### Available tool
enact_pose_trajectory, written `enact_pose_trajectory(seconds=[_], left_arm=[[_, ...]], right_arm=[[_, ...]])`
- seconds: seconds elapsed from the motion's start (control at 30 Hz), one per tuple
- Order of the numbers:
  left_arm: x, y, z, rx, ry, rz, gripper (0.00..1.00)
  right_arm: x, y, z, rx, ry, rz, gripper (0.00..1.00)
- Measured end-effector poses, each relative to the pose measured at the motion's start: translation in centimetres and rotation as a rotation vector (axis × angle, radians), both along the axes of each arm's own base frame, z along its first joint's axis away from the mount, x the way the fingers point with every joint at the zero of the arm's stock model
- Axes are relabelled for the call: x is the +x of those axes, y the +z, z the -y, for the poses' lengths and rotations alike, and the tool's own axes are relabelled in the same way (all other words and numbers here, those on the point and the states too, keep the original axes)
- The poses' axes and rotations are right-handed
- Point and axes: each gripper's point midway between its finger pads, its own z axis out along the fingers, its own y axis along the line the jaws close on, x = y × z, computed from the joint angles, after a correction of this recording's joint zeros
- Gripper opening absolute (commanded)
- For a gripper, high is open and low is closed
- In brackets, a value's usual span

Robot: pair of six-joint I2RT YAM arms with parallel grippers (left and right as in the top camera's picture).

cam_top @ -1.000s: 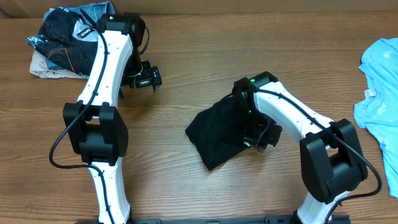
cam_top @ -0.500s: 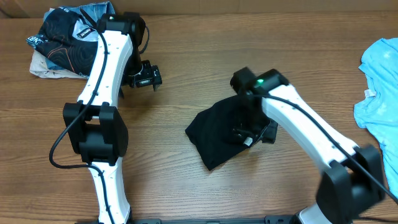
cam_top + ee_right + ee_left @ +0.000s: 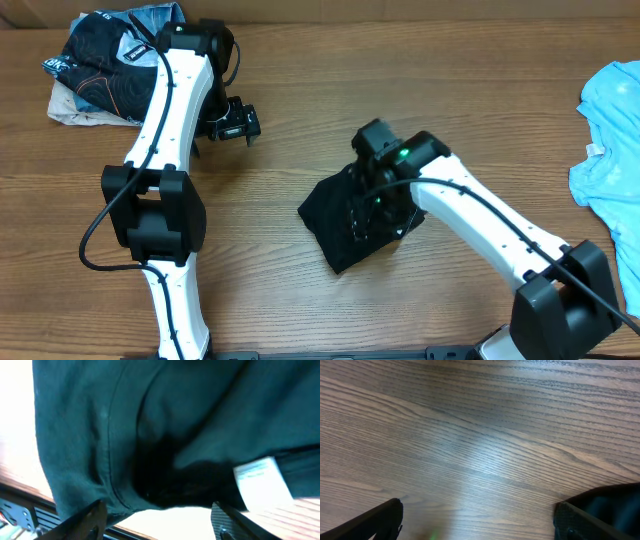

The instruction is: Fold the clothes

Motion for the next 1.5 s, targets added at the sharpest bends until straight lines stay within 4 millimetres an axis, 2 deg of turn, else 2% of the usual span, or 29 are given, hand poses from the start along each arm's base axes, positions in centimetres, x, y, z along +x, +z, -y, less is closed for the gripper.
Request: enact_pose_trajectory(seconds=[0.07,0.1,0.23,0.37,0.4,0.63,0.87,0.93,1.0,1.07,1.1,1.17,1.23,1.3,1.4,1.5], left_arm=[[0.0,0.0,0.0,0.000,0.000,0.000,1.00],[0.0,0.0,0.0,0.000,0.000,-0.001,1.00],[0.0,0.0,0.0,0.000,0.000,-0.002,1.00],[0.0,0.0,0.0,0.000,0.000,-0.002,1.00],[-0.1,0.0,0.0,0.000,0.000,-0.002,1.00],[0.0,0.0,0.0,0.000,0.000,-0.002,1.00],[0.0,0.0,0.0,0.000,0.000,-0.002,1.00],[0.0,0.0,0.0,0.000,0.000,-0.002,1.00],[0.0,0.0,0.0,0.000,0.000,-0.002,1.00],[0.0,0.0,0.0,0.000,0.000,-0.002,1.00],[0.0,0.0,0.0,0.000,0.000,-0.002,1.00],[0.0,0.0,0.0,0.000,0.000,-0.002,1.00],[0.0,0.0,0.0,0.000,0.000,-0.002,1.00],[0.0,0.0,0.0,0.000,0.000,-0.002,1.00],[0.0,0.0,0.0,0.000,0.000,0.001,1.00],[0.0,0.0,0.0,0.000,0.000,0.002,1.00]], right_arm=[[-0.5,-0.7,-0.4,0.007,0.024,-0.002,0.68],[-0.6,-0.9,-0.5,0.009,0.030,-0.002,0.63],[-1.2,-1.7,-0.8,0.015,0.054,-0.007,0.26],[-1.5,-1.7,-1.0,0.025,0.062,-0.017,0.05],[-1.6,-1.7,-1.0,0.026,0.063,-0.021,0.04],[-2.9,-1.6,-0.1,-0.014,0.019,-0.086,0.04],[-6.6,-0.5,2.5,-0.151,-0.078,-0.261,0.05],[-7.1,-0.3,2.7,-0.166,-0.111,-0.287,0.15],[-7.2,-0.2,2.5,-0.162,-0.132,-0.298,0.42],[-7.3,-0.1,2.4,-0.162,-0.148,-0.308,0.51],[-7.4,0.0,2.5,-0.165,-0.152,-0.315,0.53],[-8.1,0.3,2.8,-0.182,-0.157,-0.345,0.51],[-9.0,0.8,3.5,-0.219,-0.161,-0.383,0.39],[-9.5,1.0,4.4,-0.273,-0.182,-0.399,0.36],[-8.7,0.7,5.4,-0.352,-0.246,-0.347,0.35],[-6.7,-0.1,5.5,-0.369,-0.319,-0.250,0.40]])
